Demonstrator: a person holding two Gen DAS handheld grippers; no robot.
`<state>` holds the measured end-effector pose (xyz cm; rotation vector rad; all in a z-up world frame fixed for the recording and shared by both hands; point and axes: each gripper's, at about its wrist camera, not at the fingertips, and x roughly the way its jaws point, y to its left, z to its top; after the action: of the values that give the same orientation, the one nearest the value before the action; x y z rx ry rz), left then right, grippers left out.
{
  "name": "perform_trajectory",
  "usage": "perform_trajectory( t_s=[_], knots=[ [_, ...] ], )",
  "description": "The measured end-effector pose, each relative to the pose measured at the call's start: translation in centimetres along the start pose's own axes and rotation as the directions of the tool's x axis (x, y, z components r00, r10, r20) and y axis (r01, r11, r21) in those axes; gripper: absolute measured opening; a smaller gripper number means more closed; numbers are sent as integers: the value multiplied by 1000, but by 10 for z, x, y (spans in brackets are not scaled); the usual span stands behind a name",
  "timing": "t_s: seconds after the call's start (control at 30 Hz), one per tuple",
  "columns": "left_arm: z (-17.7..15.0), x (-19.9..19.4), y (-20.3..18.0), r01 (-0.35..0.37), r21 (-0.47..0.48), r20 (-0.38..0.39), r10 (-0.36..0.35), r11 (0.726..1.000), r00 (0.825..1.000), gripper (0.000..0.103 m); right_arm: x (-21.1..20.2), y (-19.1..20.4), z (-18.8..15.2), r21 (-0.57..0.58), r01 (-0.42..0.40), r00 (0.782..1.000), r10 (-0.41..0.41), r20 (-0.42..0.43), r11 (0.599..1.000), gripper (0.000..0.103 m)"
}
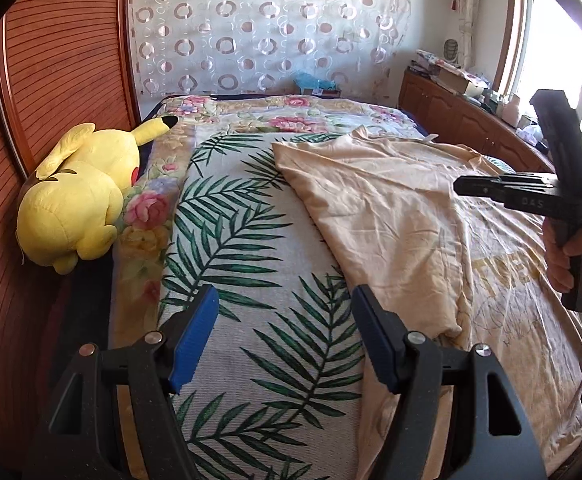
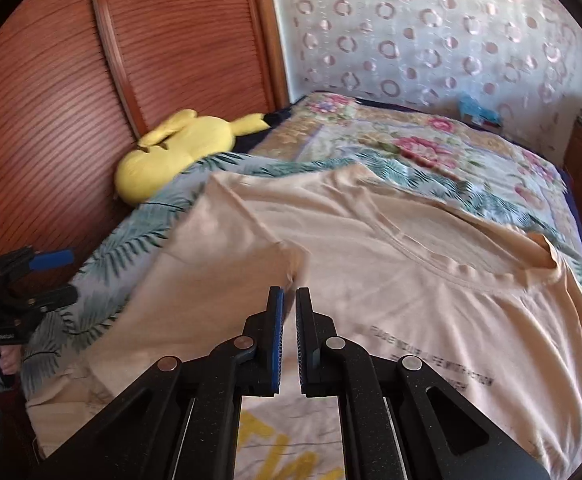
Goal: Fold small clothes
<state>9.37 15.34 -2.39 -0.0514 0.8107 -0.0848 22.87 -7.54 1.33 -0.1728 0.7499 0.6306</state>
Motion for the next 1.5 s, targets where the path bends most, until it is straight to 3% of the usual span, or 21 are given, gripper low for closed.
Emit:
perform_trajectory(
  t_s=[0.13, 0.27, 0.47, 0.73, 1.0, 1.07, 1.13, 1.2, 1.33, 1.5],
  knots=[
    [-1, 1, -6, 10, 1, -7, -10, 1000, 1000, 70, 5, -4, -6, 6, 26, 999, -26, -26, 1000, 11],
    [-1, -7, -17, 31, 8, 12, -31, 999, 999, 70, -17, -6, -17, -16, 38, 999, -38, -13, 999, 11],
    [-3, -15, -40, 73, 30, 27, -74, 997, 997, 70, -72, -2, -61, -56, 81, 997, -81, -11, 995, 11],
    [-10, -17, -63, 148, 35, 28, -149, 988, 988, 70, -122, -25, -123, 17, 168, 982, -166, -85, 986, 14],
    [-28, -21, -82, 221, 39, -8, -221, 975, 975, 54, -149, -37, -142, 66, 174, 984, -170, -61, 983, 14],
    [-33, -21, -85, 241, 33, -18, -241, 970, 970, 50, -149, -32, -142, 67, 156, 987, -153, -46, 985, 22],
    [-38, -19, -88, 256, 26, -30, -255, 966, 966, 46, -151, -30, -148, 57, 128, 992, -127, -26, 990, 39],
    [-42, -14, -91, 268, 22, -50, -267, 963, 962, 43, -154, -25, -155, 31, 124, 992, -123, -16, 992, 48],
    [-46, 0, -94, 265, 9, -91, -263, 964, 961, 41, -157, -16, -161, -1, 139, 990, -139, -23, 990, 55],
    [-37, 7, -93, 247, -21, -80, -248, 969, 966, 41, -162, -11, -166, -11, 138, 990, -139, -26, 990, 58]
  ],
)
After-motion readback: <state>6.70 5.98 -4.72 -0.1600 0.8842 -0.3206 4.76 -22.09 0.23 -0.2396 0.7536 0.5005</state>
